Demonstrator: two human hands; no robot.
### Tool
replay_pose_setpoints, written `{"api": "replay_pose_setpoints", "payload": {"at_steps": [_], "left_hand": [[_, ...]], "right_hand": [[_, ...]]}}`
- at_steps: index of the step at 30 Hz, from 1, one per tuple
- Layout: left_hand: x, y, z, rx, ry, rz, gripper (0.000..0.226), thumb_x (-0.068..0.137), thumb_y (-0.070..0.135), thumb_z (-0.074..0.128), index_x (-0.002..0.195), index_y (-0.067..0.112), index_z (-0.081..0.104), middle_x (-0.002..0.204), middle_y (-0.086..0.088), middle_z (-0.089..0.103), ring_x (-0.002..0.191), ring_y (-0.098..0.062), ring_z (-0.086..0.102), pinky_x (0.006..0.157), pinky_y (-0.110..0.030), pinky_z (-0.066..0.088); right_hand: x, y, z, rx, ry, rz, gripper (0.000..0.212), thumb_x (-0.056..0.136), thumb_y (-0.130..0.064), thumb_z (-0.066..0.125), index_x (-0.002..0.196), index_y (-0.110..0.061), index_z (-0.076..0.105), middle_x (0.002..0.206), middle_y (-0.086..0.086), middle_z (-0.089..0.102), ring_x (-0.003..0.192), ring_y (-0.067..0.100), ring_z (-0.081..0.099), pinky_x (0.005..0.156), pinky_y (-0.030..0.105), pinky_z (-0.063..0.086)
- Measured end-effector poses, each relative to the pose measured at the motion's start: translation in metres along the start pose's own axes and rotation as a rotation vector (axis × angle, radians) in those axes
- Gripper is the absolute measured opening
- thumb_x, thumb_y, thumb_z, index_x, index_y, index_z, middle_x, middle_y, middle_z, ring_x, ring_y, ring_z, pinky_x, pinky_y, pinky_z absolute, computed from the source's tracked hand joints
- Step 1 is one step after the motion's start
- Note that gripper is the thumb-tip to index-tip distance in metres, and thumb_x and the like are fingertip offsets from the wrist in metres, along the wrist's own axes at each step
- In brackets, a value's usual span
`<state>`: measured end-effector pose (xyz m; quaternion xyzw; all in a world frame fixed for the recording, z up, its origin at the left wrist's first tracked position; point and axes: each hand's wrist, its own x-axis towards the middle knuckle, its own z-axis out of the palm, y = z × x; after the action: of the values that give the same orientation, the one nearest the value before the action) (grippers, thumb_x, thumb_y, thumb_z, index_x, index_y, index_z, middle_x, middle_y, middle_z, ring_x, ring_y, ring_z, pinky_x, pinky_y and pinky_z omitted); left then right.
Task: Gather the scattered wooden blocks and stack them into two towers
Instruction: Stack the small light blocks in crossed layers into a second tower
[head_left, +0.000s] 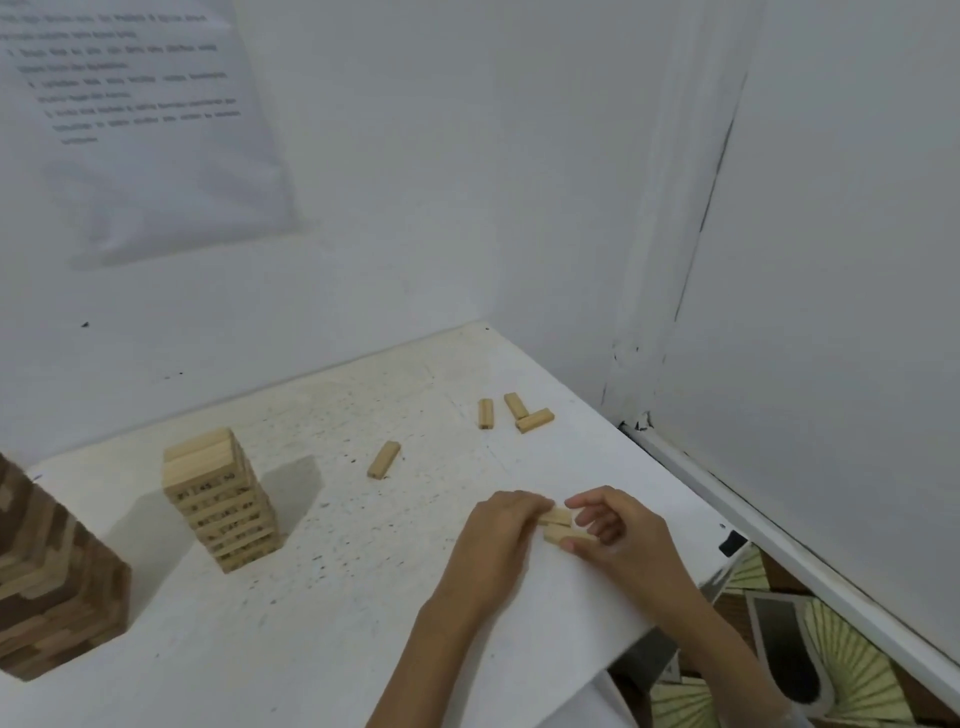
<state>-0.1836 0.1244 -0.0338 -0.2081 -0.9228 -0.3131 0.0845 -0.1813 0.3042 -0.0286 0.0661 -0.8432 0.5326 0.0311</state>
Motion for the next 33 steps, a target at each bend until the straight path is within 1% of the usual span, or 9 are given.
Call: {"api": "replay_pose_setpoints", "payload": {"at_steps": [5,9,11,15,19,23,26,29,33], "left_hand": [[0.006,0.002,0.000,0.135,0.039,0.040,0.041,0.089,0.019,0.039,0.121,0.014,0.064,0.109,-0.004,0.068,0.095,-0.025,0.062,0.079,-0.035,0.044],[0.016,0.008,-0.003,0.146,-0.010,-0.101,0.057,0.099,0.006,0.041,0.152,0.021,0.025,0.126,-0.003,0.050,0.111,-0.020,0.049,0.090,-0.028,0.043],[0.021,0.007,-0.006,0.076,-0.003,-0.169,0.061,0.100,0.010,0.042,0.153,0.026,0.016,0.120,-0.004,0.045,0.100,-0.018,0.050,0.082,-0.025,0.045],[0.027,0.001,-0.009,-0.103,0.073,-0.230,0.056,0.098,0.008,0.044,0.148,0.028,0.029,0.104,0.001,0.041,0.077,-0.009,0.047,0.069,-0.015,0.040],[0.041,-0.012,-0.011,-0.246,0.173,-0.267,0.045,0.100,0.008,0.044,0.140,0.029,0.038,0.109,0.001,0.050,0.090,-0.002,0.052,0.081,-0.015,0.044],[0.055,-0.021,-0.014,-0.347,0.242,-0.313,0.039,0.100,0.013,0.047,0.136,0.027,0.045,0.122,-0.001,0.058,0.108,-0.015,0.057,0.093,-0.032,0.049],[0.063,-0.029,-0.014,-0.367,0.272,-0.338,0.031,0.101,0.017,0.048,0.130,0.029,0.052,0.120,0.004,0.060,0.107,-0.012,0.056,0.088,-0.023,0.048],[0.068,-0.036,-0.012,-0.389,0.274,-0.345,0.030,0.101,0.018,0.048,0.127,0.032,0.053,0.117,0.008,0.060,0.101,-0.004,0.056,0.080,-0.014,0.045],[0.071,-0.042,-0.011,-0.402,0.271,-0.355,0.032,0.100,0.015,0.048,0.128,0.030,0.053,0.117,0.009,0.059,0.102,-0.005,0.056,0.084,-0.017,0.046]], "right_hand": [[0.000,0.004,-0.007,-0.086,-0.064,-0.046,0.034,0.074,-0.013,0.081,0.095,-0.033,0.064,0.080,-0.007,0.066,0.078,0.006,0.057,0.069,0.013,0.045],[0.006,0.010,-0.007,-0.171,-0.088,-0.154,0.039,0.081,-0.014,0.075,0.105,-0.040,0.058,0.087,-0.008,0.061,0.085,0.009,0.054,0.071,0.013,0.044],[0.013,0.010,-0.005,-0.145,-0.048,-0.195,0.038,0.084,-0.010,0.072,0.107,-0.038,0.059,0.089,-0.004,0.056,0.086,0.008,0.055,0.071,0.011,0.045],[0.031,-0.002,-0.002,-0.037,-0.032,-0.142,0.024,0.089,-0.008,0.064,0.102,-0.028,0.065,0.093,0.000,0.051,0.084,0.003,0.054,0.072,0.012,0.045],[0.059,-0.010,0.004,0.046,-0.043,-0.048,0.020,0.095,-0.007,0.050,0.096,-0.026,0.056,0.084,0.007,0.055,0.073,0.013,0.050,0.069,0.023,0.042],[0.092,-0.010,0.012,0.120,-0.049,0.030,0.027,0.096,0.002,0.032,0.100,-0.018,0.050,0.067,0.007,0.028,0.064,0.021,0.030,0.065,0.030,0.029],[0.114,-0.007,0.014,0.016,-0.052,0.025,0.025,0.094,-0.002,0.044,0.108,-0.020,0.054,0.066,-0.008,0.033,0.053,0.005,0.033,0.054,0.014,0.029],[0.131,0.003,0.018,-0.183,-0.026,-0.005,0.031,0.090,-0.014,0.060,0.121,-0.021,0.059,0.078,-0.006,0.045,0.073,0.003,0.046,0.067,0.011,0.035],[0.143,0.010,0.019,-0.345,-0.039,-0.001,0.040,0.091,-0.024,0.063,0.130,-0.022,0.056,0.081,-0.010,0.044,0.073,0.003,0.048,0.079,0.020,0.040]]}}
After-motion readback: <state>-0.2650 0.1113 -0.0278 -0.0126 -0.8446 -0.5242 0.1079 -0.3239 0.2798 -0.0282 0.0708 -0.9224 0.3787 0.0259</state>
